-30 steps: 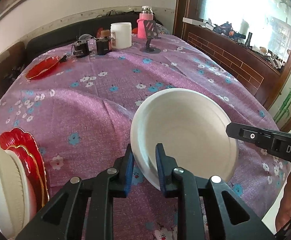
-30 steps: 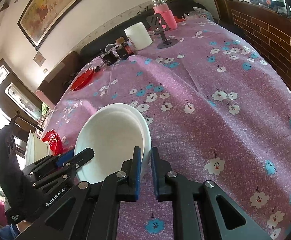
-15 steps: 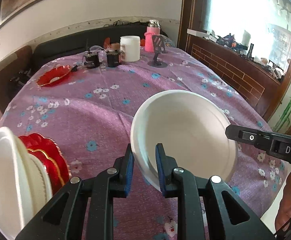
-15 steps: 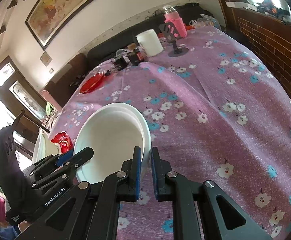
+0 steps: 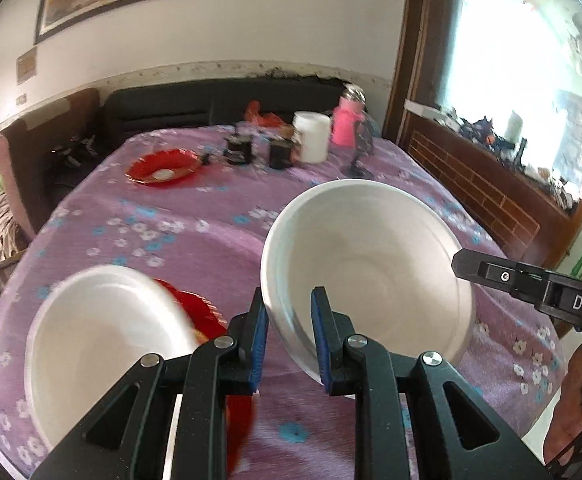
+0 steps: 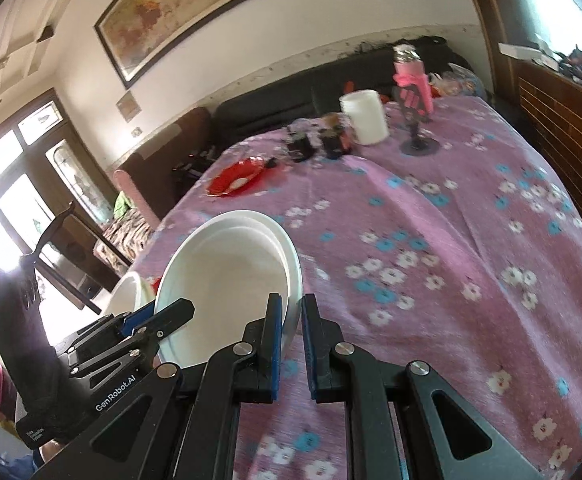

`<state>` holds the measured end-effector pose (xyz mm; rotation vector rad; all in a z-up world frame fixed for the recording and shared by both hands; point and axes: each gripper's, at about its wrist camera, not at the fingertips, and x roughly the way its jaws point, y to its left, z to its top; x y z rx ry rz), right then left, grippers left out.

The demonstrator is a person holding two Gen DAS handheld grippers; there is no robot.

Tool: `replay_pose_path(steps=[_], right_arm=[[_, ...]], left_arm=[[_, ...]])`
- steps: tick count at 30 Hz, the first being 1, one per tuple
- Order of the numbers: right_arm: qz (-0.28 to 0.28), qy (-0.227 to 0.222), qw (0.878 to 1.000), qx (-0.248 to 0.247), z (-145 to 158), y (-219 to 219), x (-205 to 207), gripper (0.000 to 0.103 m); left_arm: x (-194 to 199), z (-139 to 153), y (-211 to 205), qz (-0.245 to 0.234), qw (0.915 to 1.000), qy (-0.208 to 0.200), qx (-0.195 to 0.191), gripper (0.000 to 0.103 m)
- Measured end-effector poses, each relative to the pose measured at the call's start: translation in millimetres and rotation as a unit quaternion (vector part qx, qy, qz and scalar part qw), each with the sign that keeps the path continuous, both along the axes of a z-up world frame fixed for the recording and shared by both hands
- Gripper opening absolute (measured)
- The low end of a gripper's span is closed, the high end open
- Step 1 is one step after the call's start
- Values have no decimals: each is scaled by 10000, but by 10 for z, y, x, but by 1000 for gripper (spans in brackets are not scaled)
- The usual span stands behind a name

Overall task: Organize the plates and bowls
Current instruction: 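Lower the small white bowl into the large white bowl on the stack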

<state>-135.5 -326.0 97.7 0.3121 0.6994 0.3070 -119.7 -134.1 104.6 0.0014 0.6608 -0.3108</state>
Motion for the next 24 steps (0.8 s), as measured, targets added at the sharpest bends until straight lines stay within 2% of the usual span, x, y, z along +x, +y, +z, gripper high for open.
replay_pose_path(steps=[8, 12, 15, 19, 24], right_arm=[[632, -276, 9976, 30, 255, 610, 112, 11], [1022, -342, 9942, 42, 311, 977, 137, 11], [1281, -311, 9913, 21, 286, 1226, 144, 11], [1515, -156, 9883, -91, 169, 1488, 178, 11], [1637, 134, 9862, -181, -30, 1614, 272, 11]], left_arm=[[-171, 257, 680, 523, 9980, -289, -223, 21], [-301, 288, 1036, 797, 9959, -331, -269, 21], [-371, 222, 1271, 1022, 9941, -267, -255, 21], [-384, 12, 1478, 1186, 9926, 18, -266, 21], [-337, -215, 1630, 1262, 9908, 351, -335, 21]])
